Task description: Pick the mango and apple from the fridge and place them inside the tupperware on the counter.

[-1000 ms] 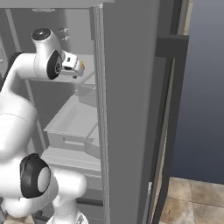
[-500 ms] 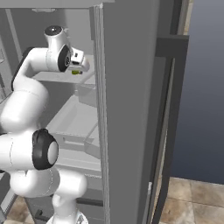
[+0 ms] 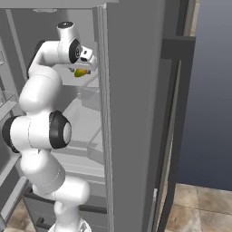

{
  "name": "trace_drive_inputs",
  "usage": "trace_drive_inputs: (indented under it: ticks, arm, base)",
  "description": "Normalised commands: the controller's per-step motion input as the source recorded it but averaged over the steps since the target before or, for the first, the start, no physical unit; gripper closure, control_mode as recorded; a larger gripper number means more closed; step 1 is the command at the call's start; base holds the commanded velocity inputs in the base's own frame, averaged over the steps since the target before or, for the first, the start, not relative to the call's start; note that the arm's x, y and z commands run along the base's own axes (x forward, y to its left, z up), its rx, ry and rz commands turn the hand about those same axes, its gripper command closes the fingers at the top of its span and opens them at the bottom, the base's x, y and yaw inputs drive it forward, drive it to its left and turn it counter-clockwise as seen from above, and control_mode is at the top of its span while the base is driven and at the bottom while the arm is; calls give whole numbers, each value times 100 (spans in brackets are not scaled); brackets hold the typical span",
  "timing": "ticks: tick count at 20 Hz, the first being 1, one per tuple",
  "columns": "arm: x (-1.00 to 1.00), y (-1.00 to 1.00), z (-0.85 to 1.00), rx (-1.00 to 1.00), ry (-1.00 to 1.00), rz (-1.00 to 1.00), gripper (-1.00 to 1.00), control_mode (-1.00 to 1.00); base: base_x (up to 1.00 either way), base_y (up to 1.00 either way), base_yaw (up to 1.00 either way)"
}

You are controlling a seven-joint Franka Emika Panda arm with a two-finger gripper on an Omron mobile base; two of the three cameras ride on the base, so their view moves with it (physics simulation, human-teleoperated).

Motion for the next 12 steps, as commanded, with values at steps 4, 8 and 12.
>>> trace_drive_inputs:
  ticks: [4,8,12]
  arm:
    - [26,5,-10,0,8,-4,-100,-100]
    - [0,4,-16,0,0,0,-100,-100]
    - [0,4,-16,0,0,0,100,-100]
  base:
    - [0,0,0]
    - [0,0,0]
    - [0,0,0]
